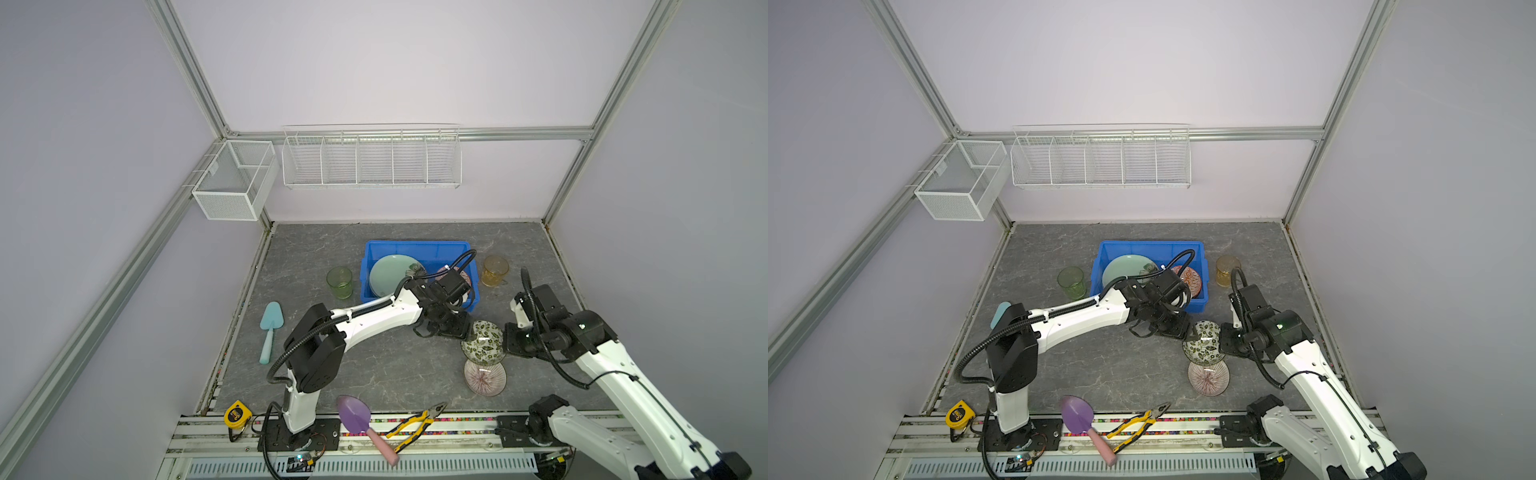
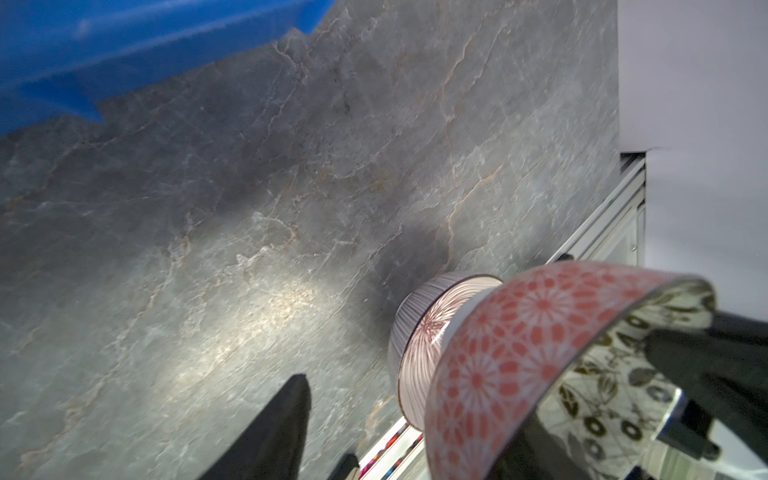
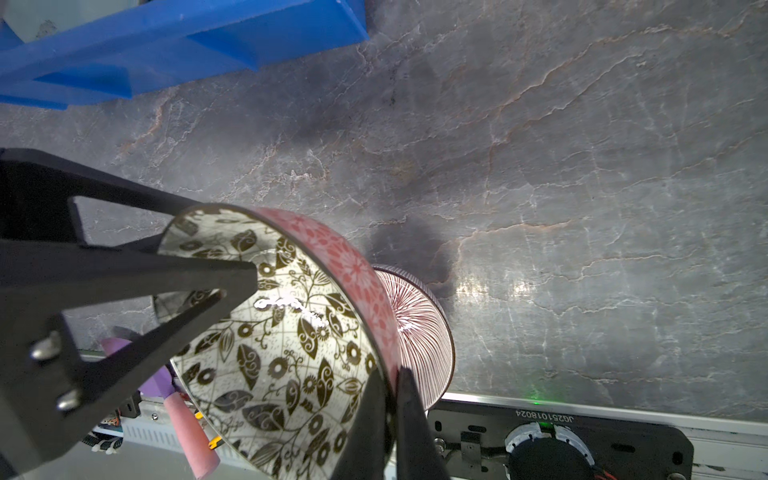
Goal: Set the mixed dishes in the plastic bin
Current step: 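Pinch the leaf bowl rim with the left gripper while the right gripper releases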
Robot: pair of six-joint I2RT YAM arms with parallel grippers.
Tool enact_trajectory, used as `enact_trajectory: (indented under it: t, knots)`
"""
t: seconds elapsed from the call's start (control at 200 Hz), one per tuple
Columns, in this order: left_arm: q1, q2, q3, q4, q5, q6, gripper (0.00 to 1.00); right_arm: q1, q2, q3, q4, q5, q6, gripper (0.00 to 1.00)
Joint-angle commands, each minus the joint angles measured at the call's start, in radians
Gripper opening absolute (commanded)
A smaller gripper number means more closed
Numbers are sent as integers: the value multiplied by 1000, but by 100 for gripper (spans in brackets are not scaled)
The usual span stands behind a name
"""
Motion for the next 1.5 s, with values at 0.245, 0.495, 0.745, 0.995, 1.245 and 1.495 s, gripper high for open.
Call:
enact_trajectory:
  t: [0.245,0.495,0.745,0.995,1.245,1.495]
  knots:
    - [-5,18,22,-5,8,3,34,7,3,30,39,-15,-7,6]
    - [-6,24,28,-5,6,3,17,8,22,47,50,-18,-9,7]
    - [-7,33,36,-10,7,4,0,13,31,60,79,-41,-6,6]
    - [-7,32,59,-41,-20,23,0,14,14,71,109,-87,-2,19]
    - [38,24,180,-152,-93,106,0,-2,-60,134,46,-61,-7,52]
    - [151,43,325,-228,-154,179,0,-14,-143,151,-25,-24,17,77]
